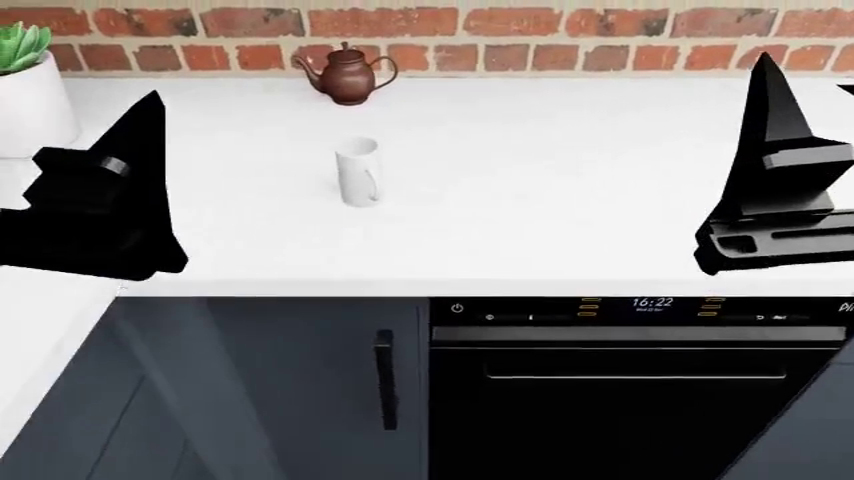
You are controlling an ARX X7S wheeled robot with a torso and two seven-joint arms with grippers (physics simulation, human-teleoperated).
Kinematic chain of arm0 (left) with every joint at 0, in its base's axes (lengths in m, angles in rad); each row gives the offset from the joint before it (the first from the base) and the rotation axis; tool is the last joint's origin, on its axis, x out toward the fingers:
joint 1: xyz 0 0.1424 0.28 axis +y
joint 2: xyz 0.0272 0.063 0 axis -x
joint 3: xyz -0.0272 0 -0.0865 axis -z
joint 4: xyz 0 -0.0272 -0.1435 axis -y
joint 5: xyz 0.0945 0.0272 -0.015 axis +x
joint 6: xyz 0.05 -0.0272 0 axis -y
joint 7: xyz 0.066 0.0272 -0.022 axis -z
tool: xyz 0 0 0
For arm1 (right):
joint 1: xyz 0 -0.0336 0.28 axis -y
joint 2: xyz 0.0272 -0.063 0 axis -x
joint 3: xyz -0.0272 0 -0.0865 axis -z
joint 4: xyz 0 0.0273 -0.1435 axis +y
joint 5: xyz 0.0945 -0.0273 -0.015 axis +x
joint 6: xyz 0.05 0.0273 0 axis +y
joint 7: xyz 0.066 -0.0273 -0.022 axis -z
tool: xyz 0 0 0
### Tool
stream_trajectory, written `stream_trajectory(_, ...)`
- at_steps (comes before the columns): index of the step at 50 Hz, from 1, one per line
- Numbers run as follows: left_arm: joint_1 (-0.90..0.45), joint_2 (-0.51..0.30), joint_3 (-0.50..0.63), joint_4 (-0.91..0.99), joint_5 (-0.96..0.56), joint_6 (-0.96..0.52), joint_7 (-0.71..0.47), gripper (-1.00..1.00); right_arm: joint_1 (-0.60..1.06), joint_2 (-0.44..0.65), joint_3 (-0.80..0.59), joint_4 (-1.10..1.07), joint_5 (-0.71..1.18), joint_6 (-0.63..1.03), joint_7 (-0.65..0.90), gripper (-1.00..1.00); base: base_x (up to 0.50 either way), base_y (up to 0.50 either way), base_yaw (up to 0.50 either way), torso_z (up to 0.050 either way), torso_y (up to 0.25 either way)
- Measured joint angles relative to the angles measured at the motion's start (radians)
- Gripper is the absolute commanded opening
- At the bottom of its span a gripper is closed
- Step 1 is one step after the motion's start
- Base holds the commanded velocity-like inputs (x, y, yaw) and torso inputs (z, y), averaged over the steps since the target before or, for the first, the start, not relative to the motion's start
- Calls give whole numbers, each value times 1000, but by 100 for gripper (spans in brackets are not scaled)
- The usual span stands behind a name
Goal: A wet mug is on the counter and needs to be dried. Pick it up and place it upside down in the open cabinet.
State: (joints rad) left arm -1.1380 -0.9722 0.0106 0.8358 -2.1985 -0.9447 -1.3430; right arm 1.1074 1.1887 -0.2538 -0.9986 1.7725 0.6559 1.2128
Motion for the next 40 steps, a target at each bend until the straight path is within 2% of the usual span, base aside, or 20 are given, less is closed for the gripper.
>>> stream_trajectory(8,-63,-28,45,-28,-39,-5,-21,100,26,41,14,19,53,0,-9,100,174,393,0,0,0)
stream_trajectory(16,-87,-44,61,-36,-56,-2,-27,100,41,60,24,29,84,0,-21,100,319,180,0,0,0)
stream_trajectory(40,-41,-67,27,-35,-39,2,8,100,90,60,26,35,137,19,-47,100,373,36,0,0,0)
